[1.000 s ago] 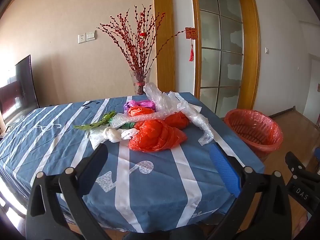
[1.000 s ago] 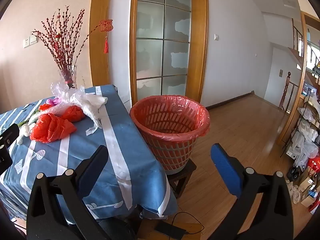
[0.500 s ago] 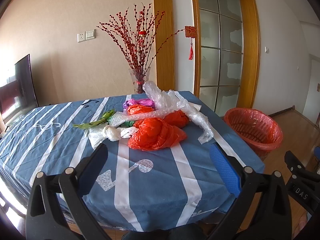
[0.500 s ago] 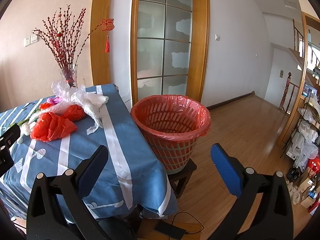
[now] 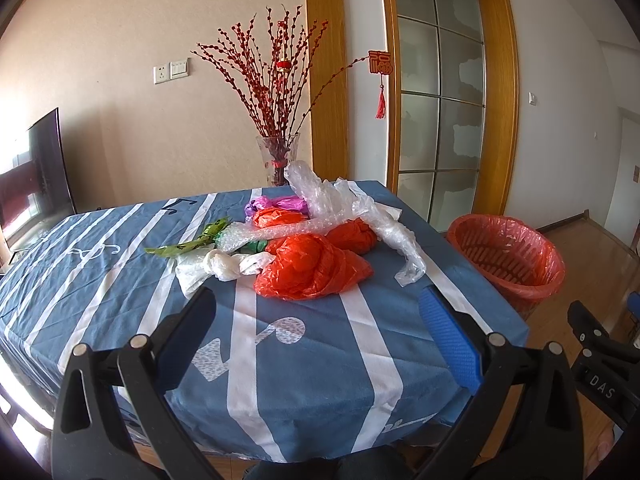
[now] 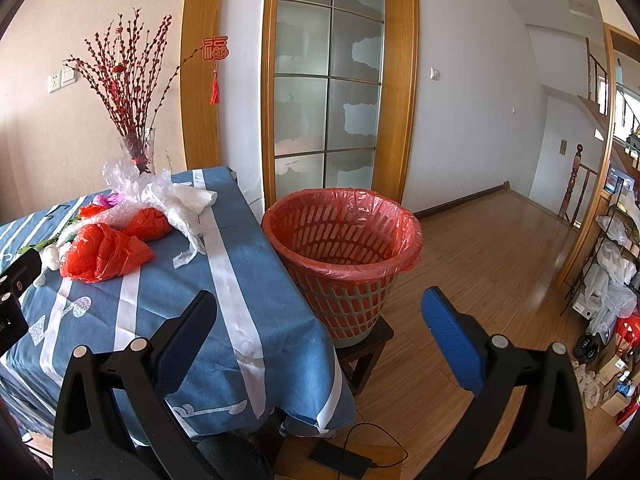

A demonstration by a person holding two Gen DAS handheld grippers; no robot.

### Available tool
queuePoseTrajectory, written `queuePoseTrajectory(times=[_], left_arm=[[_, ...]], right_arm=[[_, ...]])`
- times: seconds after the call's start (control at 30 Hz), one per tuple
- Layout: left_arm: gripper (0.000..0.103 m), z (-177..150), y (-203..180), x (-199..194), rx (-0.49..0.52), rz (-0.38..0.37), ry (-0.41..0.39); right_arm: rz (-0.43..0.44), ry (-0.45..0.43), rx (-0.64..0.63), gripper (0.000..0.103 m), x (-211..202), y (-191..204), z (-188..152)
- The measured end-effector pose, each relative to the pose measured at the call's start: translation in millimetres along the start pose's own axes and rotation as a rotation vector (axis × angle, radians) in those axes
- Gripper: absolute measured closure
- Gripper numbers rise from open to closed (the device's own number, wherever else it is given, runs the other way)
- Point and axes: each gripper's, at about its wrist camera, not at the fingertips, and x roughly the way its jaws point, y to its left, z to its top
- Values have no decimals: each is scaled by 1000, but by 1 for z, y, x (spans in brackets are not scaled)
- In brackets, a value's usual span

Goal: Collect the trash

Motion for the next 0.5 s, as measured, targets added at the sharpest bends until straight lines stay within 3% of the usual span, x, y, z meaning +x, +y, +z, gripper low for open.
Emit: queuePoseTrajectory(times=[0.5], left_arm=[[4, 0, 0, 1, 0, -1, 3]], right_arm=[[0, 1, 0, 2, 0, 0, 0]])
